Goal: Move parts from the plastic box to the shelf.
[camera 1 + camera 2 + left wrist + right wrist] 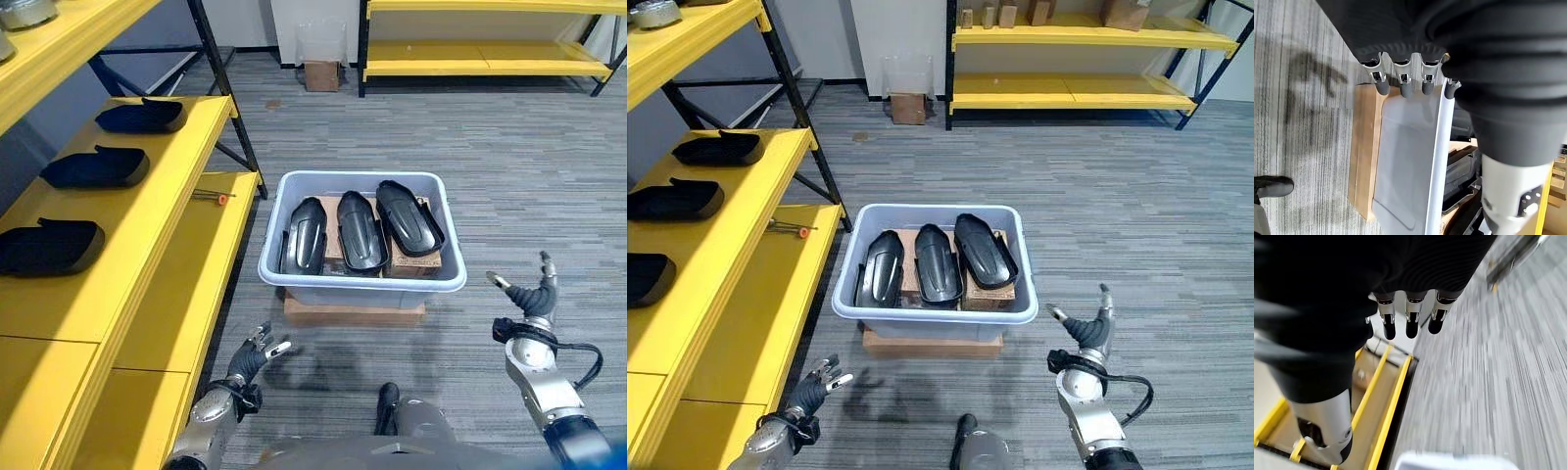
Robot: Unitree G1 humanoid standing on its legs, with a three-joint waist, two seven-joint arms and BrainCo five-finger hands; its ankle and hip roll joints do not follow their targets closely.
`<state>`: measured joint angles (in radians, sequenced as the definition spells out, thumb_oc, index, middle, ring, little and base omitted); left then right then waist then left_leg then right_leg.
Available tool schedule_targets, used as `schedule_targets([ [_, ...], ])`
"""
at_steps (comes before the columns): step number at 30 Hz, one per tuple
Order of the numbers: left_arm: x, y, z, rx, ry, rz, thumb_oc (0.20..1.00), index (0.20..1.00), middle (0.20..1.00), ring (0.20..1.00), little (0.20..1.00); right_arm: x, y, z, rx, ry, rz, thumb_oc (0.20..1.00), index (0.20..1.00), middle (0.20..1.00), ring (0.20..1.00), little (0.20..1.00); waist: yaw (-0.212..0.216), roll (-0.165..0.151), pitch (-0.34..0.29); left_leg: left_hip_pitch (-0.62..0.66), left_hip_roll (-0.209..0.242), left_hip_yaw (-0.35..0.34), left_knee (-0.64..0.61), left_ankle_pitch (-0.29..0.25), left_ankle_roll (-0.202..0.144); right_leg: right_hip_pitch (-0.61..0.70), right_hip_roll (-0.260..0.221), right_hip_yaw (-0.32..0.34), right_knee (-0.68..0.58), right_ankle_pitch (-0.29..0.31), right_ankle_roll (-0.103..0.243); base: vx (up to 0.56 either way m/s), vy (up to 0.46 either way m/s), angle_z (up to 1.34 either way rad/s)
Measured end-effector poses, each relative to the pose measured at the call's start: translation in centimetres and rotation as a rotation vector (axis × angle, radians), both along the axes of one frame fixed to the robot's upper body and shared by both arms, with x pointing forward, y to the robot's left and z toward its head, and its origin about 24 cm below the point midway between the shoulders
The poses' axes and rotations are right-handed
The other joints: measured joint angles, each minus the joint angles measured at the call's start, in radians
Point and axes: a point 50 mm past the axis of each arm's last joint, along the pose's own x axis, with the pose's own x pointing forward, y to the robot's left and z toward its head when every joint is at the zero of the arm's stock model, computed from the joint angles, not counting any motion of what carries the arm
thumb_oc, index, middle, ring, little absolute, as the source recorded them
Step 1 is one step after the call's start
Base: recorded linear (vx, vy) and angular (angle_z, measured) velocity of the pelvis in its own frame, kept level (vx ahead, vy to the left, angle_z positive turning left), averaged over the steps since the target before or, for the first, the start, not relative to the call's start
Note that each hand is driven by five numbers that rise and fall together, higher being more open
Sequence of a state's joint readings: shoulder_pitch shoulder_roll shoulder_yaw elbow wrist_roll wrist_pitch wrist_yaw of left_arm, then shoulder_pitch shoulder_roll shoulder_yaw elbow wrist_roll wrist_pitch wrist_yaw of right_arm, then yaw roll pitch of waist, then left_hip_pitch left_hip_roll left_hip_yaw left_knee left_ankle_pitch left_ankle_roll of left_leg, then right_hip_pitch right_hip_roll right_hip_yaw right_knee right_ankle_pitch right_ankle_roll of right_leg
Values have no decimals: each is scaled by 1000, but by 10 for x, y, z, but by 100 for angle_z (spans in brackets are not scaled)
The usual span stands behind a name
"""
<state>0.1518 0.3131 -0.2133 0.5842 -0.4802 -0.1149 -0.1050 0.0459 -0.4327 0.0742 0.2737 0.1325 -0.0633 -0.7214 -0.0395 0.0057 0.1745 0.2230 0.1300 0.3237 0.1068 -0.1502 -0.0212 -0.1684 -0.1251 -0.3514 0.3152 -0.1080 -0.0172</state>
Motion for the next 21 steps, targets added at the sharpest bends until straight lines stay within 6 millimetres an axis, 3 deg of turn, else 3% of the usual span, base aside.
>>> schedule_targets([
  [6, -7, 2, -3, 4, 10, 62, 1000, 1000, 1000, 1000, 1000, 1, -1, 3, -18, -14, 11, 1000, 1000, 1000, 1000, 1000, -1, 8, -6, -38, 34, 0, 100, 23, -1, -6, 24, -8, 31, -54, -40, 111, -156, 0],
  [7, -6, 5, -2, 26, 5, 94, 1000, 1000, 1000, 1000, 1000, 1, -1, 2, -14, -8, 24, 1000, 1000, 1000, 1000, 1000, -5, 9, -11, -66, 48, 3, 144, 42, -31, 1, 30, -10, 15, -59, -49, 64, -159, -3],
  [10, -1, 13, 3, 69, -25, 153, 1000, 1000, 1000, 1000, 1000, -3, -1, 0, -2, 12, 53, 1000, 1000, 1000, 1000, 1000, -1, 7, -31, -142, 84, 18, 254, 104, -67, 20, 47, -23, -42, -54, -50, 71, -118, -5],
  [11, 3, 15, 8, 70, -53, 181, 1000, 1000, 1000, 1000, 1000, -7, -1, -3, 3, 30, 74, 1000, 1000, 1000, 1000, 1000, 1, -5, -28, -192, 80, -12, 337, 94, -74, 29, 52, -9, -59, -37, -76, 50, 8, -4],
  [13, 4, 14, 11, 68, -70, 190, 1000, 1000, 1000, 1000, 1000, -10, 0, -6, 8, 47, 90, 1000, 1000, 1000, 1000, 1000, -1, -5, -28, -221, 70, -5, 362, 80, -73, 38, 61, 1, -72, -36, -75, 40, 64, -17],
  [17, 5, 13, 15, 60, -94, 197, 1000, 1000, 1000, 1000, 1000, -13, 1, -9, 7, 76, 116, 1000, 1000, 1000, 1000, 1000, -13, 1, -31, -236, 68, 48, 186, 79, -66, 45, 88, 13, -100, -31, -69, 55, 223, -16],
  [18, 7, 13, 16, 48, -101, 206, 1000, 1000, 1000, 1000, 1000, -13, 3, -11, 7, 83, 132, 1000, 1000, 1000, 1000, 1000, -19, -8, -26, -236, 94, 47, 63, 115, -92, 48, 94, 25, -118, -27, -62, 75, 241, -9],
  [20, 8, 13, 16, 36, -103, 215, 1000, 1000, 1000, 1000, 1000, -12, 6, -11, 11, 84, 143, 1000, 1000, 1000, 1000, 1000, -15, -20, -16, -229, 132, 47, -24, 164, -98, 58, 95, 36, -130, -22, -55, 61, 203, -22],
  [21, 8, 13, 16, 32, -102, 217, 1000, 1000, 1000, 1000, 1000, -12, 7, -13, 14, 91, 154, 1000, 1000, 1000, 1000, 1000, -20, -29, -10, -228, 176, 45, -61, 215, -115, 75, 98, 39, -142, -21, -51, 68, 301, -31],
])
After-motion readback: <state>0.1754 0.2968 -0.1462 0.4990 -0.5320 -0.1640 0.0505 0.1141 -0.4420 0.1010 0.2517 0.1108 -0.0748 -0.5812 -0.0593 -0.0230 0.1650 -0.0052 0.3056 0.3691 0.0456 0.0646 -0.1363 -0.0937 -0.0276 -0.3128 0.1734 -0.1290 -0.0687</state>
